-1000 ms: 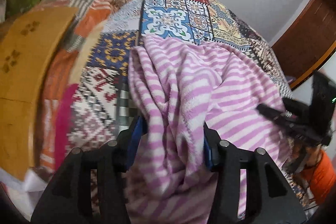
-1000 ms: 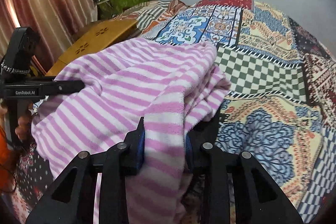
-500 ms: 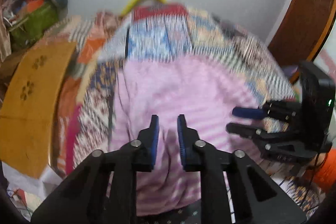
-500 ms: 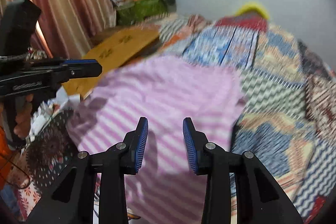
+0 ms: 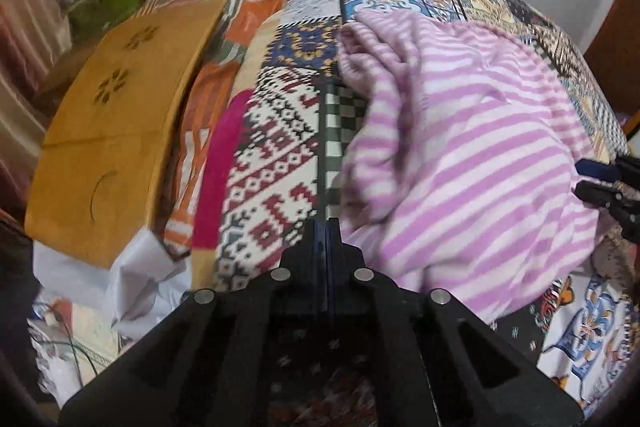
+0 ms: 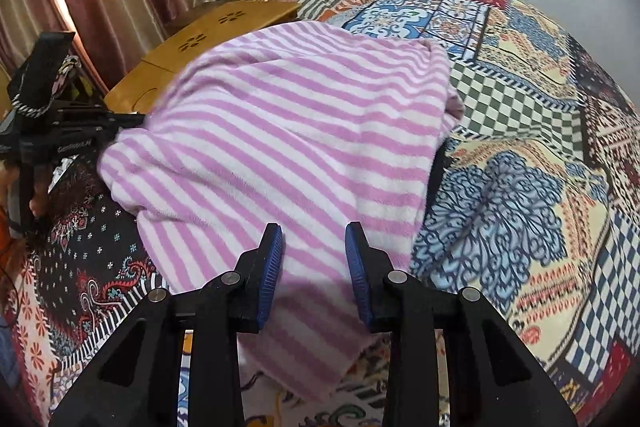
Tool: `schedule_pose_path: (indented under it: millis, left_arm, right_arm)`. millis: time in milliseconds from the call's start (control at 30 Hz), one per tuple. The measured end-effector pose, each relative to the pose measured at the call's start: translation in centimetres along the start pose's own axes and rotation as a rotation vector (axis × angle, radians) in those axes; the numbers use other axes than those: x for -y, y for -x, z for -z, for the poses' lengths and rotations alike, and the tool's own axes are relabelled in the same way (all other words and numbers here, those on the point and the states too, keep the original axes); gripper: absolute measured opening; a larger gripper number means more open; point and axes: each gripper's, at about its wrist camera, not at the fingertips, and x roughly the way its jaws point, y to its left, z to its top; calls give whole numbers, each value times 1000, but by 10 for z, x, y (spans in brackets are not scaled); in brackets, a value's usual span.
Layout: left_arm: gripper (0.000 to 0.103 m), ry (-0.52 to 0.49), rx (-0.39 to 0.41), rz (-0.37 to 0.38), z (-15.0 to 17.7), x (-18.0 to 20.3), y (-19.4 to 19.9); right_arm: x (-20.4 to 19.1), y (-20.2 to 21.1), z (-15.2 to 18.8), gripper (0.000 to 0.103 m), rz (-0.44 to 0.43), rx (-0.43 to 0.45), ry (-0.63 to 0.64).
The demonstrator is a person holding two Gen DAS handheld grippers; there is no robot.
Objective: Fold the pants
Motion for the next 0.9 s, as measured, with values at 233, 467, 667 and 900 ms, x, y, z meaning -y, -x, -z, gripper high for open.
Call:
schedule_pose_path:
  millis: [233,467,667,900]
  left_arm:
    - [4,-28,139,139,5,20,63]
    - [6,-106,61,121,5,67,23]
    - [6,-79,23,72,17,47,-1]
    - [7,-66,114,120,-10,49,48]
  right_arm:
    - [-15,29,5,32,-47,56,7]
    - [-21,-2,15,32,-72,-28,18]
    - [-6,0,22,28,-97,-40,7]
    - [4,35,12,31,-103,26,-9]
